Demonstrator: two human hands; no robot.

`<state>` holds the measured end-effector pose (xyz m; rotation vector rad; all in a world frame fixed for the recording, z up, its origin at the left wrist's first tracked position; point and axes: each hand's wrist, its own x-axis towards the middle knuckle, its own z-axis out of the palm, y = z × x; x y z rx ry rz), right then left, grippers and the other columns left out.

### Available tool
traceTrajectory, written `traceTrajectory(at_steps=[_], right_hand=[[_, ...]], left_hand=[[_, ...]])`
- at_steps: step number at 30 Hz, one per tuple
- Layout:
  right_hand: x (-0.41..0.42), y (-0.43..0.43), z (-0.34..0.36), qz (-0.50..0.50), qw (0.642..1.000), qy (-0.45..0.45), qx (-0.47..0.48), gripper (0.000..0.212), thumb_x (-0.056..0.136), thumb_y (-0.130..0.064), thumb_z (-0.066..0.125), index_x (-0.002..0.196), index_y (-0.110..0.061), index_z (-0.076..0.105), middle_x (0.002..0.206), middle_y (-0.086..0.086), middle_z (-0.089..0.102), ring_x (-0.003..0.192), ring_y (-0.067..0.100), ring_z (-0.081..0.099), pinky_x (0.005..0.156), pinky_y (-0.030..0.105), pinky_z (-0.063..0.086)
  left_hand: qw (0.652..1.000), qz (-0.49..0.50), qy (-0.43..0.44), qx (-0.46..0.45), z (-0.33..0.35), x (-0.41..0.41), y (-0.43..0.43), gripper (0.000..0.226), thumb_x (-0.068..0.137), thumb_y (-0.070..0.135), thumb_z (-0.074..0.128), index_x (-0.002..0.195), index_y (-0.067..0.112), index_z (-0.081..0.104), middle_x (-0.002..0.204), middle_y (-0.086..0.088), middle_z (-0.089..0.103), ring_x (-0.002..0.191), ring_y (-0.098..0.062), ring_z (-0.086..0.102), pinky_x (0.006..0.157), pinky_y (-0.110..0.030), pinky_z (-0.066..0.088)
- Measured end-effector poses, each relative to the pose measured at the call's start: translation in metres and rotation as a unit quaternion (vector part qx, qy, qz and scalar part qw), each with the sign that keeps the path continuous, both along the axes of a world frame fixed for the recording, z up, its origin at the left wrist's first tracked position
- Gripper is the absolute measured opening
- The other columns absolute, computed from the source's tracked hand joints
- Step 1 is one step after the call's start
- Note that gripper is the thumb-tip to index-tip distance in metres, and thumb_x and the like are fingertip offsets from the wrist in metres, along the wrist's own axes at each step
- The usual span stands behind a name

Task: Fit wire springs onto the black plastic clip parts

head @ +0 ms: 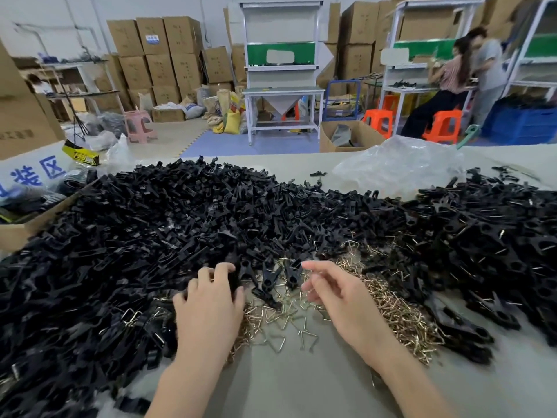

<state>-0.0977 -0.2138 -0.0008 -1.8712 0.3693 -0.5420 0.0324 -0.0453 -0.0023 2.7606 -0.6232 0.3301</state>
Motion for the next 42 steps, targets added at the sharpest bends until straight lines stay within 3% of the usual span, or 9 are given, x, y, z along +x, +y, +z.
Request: traceTrajectory(at_steps=[9,13,16,19,24,29,36,39,42], right_hand=[[-0.001,0.000,-0.001,0.006,1.000,0.014,-0.019,0.033,0.107,-0.018,0.048,0.116,-0.046,0.064,0.096,-0.016,0.073,0.089,0.003,0.070,0.073,0.013,0.053],[-0.001,-0.001,-0.002,0.008,0.999,0.018,-0.027,0.034,0.106,-0.018,0.048,0.117,-0.046,0.063,0.096,-0.018,0.073,0.089,0.003,0.070,0.074,0.014,0.053],[-0.002,-0.001,-0.003,0.008,0.999,0.013,-0.033,0.033,0.107,-0.019,0.048,0.118,-0.046,0.063,0.096,-0.020,0.073,0.080,0.002,0.070,0.070,0.018,0.055],[-0.002,-0.001,-0.003,0.009,0.999,0.005,-0.040,0.033,0.106,-0.022,0.049,0.119,-0.049,0.063,0.100,-0.024,0.072,0.053,0.002,0.052,0.051,0.013,0.045],[0.005,0.007,0.001,0.073,0.985,-0.054,0.146,0.026,0.103,-0.030,0.057,0.125,-0.039,0.066,0.118,-0.013,0.074,0.107,0.008,0.070,0.090,0.022,0.056],[0.007,0.014,-0.002,0.099,0.982,-0.046,0.152,0.022,0.104,-0.029,0.057,0.119,-0.029,0.072,0.117,-0.001,0.075,0.113,0.018,0.070,0.099,0.037,0.056],[0.008,0.009,-0.001,0.059,0.985,-0.034,0.160,0.020,0.101,-0.040,0.055,0.106,-0.041,0.075,0.090,-0.019,0.073,0.085,-0.005,0.065,0.081,0.021,0.055],[0.008,0.006,-0.002,0.023,0.973,-0.068,0.219,0.025,0.090,-0.046,0.061,0.100,-0.030,0.077,0.089,-0.009,0.076,0.082,0.002,0.069,0.070,0.018,0.055],[0.009,0.001,-0.004,0.002,0.955,-0.091,0.281,0.037,0.090,-0.042,0.061,0.105,-0.011,0.072,0.103,0.005,0.078,0.099,0.017,0.075,0.082,0.026,0.059]], left_hand=[[0.976,-0.031,-0.038,-0.213,0.005,0.003,-0.001,0.011,0.094,0.019,0.063,0.102,0.022,0.056,0.099,0.002,0.048,0.077,-0.025,0.054,0.074,-0.045,0.049],[0.942,-0.056,-0.069,-0.323,0.010,0.004,-0.001,0.014,0.098,0.023,0.054,0.111,0.023,0.052,0.110,0.001,0.045,0.087,-0.025,0.056,0.080,-0.052,0.051],[0.917,-0.079,-0.066,-0.385,0.011,0.001,0.000,0.027,0.101,0.026,0.050,0.128,0.030,0.047,0.114,0.009,0.039,0.096,-0.008,0.052,0.081,-0.036,0.050],[0.910,-0.100,-0.023,-0.401,0.011,-0.005,-0.006,0.042,0.103,0.027,0.048,0.144,0.028,0.042,0.109,0.015,0.038,0.092,0.010,0.050,0.072,-0.015,0.042],[0.920,-0.254,-0.029,-0.296,0.010,-0.035,-0.023,0.042,0.105,0.042,0.038,0.145,0.029,0.041,0.113,0.015,0.041,0.093,-0.002,0.054,0.080,-0.018,0.046],[0.930,-0.321,-0.047,-0.175,-0.001,-0.041,-0.031,0.047,0.097,0.028,0.049,0.144,0.022,0.048,0.117,0.009,0.051,0.103,-0.011,0.048,0.093,-0.034,0.046],[0.922,-0.336,-0.022,-0.190,0.002,-0.043,-0.032,0.055,0.093,0.040,0.056,0.145,0.028,0.042,0.125,0.014,0.050,0.109,-0.008,0.053,0.094,-0.030,0.049],[0.922,-0.314,0.001,-0.228,0.004,-0.040,-0.028,0.062,0.089,0.071,0.048,0.142,0.039,0.037,0.121,0.024,0.040,0.101,0.000,0.052,0.083,-0.019,0.049],[0.915,-0.286,-0.015,-0.284,0.009,-0.036,-0.022,0.047,0.093,0.076,0.035,0.121,0.041,0.050,0.091,0.020,0.053,0.078,-0.003,0.055,0.066,-0.017,0.043]])
